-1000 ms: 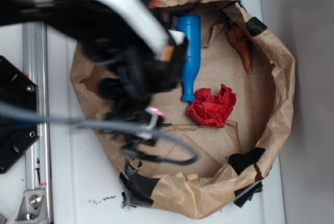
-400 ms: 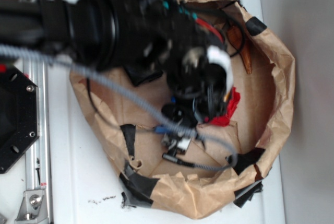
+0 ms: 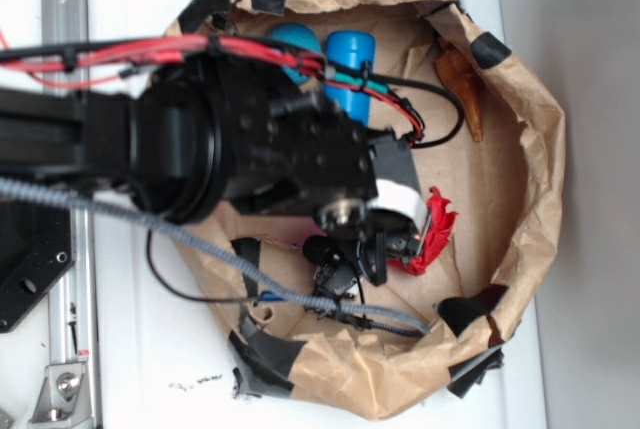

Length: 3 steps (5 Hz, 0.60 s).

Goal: Grab the red paper.

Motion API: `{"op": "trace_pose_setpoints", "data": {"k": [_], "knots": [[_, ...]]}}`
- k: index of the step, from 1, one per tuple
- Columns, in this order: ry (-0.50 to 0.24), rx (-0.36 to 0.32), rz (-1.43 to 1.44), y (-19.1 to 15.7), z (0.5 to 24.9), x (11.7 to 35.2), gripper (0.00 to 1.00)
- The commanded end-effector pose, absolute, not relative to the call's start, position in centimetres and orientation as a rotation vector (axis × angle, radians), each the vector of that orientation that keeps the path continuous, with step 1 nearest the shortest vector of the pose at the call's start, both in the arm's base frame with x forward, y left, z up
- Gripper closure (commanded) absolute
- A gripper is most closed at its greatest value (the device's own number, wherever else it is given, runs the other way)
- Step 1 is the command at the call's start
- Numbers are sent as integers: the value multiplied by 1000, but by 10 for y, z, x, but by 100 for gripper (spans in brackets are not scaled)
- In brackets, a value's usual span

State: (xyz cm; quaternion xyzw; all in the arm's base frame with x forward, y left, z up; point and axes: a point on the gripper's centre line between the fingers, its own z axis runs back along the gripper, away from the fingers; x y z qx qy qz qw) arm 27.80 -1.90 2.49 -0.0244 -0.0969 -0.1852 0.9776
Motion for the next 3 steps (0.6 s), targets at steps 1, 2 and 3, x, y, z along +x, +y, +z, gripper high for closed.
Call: {"op": "trace_pose_setpoints", "data": {"k": [1,2,3], "knots": [[-243,222,-136,-2,120,284,100],[-162,164,115,8,168,271,100],[-172,-31,73,17,191,265,9]]}}
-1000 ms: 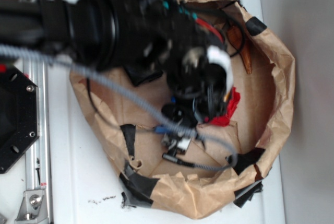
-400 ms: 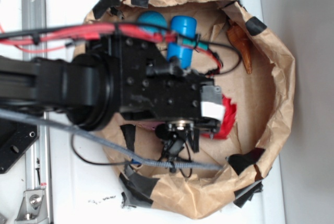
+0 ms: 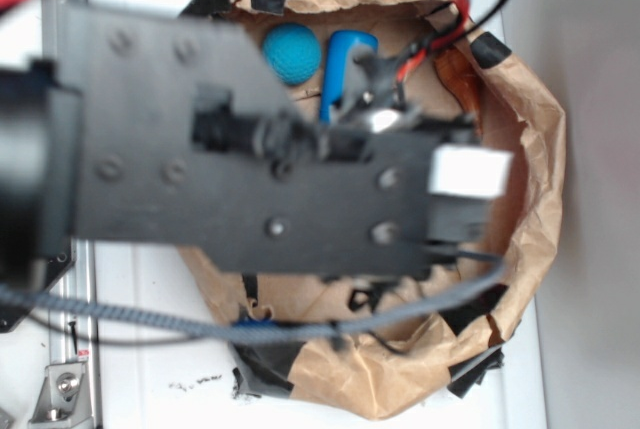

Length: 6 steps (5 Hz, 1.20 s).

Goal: Grab the red paper.

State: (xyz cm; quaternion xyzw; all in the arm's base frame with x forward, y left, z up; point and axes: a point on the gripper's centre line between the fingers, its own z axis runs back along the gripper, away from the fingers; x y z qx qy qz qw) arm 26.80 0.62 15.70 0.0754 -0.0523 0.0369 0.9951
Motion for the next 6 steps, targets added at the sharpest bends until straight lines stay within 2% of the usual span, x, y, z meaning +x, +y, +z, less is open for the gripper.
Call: {"op": "trace_pose_setpoints", "data": {"k": [1,2,3,4,5,6], "knots": [[-244,-147,142,21,178,274,0],[-301,-261,232,17,144,288,0],[-243,-159,282,12,97,302,0],[-200,-121,295,12,67,313,0],[-181,-22,226,10,34,326,0],[-200,-67,155,-12,21,331,0]]}}
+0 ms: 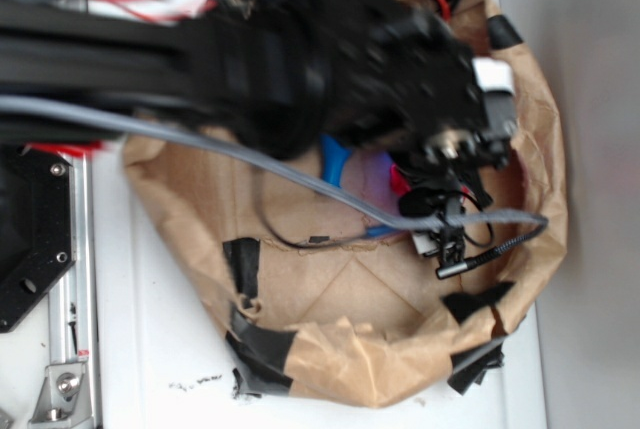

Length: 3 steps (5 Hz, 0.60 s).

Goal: Grab the red paper.

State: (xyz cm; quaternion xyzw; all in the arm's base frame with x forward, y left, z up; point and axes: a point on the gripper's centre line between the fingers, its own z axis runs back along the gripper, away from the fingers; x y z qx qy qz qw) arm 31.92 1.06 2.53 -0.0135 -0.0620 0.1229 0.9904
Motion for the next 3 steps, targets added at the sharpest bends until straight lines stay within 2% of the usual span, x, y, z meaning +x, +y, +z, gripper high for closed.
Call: {"op": "trace_pose_setpoints", "data": {"k": [1,2,3], "knots": [[-255,-77,102,-18,27,325,100],[-300,-127,106,-15,57,322,100],[-322,-143,90,-1,94,318,100]]}}
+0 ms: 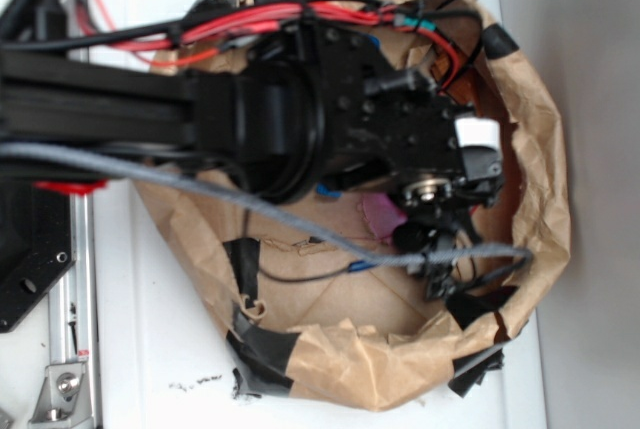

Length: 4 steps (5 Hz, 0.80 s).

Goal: Grab the red paper.

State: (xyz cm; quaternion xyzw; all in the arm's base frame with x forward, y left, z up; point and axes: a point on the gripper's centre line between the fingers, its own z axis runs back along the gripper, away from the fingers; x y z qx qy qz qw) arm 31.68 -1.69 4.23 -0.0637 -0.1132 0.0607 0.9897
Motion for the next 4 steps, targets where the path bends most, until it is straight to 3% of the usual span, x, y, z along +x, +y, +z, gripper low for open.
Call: {"op": "trace_pose_setpoints", "data": {"k": [1,2,3,4], "knots": [[-287,-156,116,12,125,298,100],[-208,-147,90,10,155,270,100],[-290,-39,261,17,184,239,100],[-273,-38,312,23,183,231,100]]}}
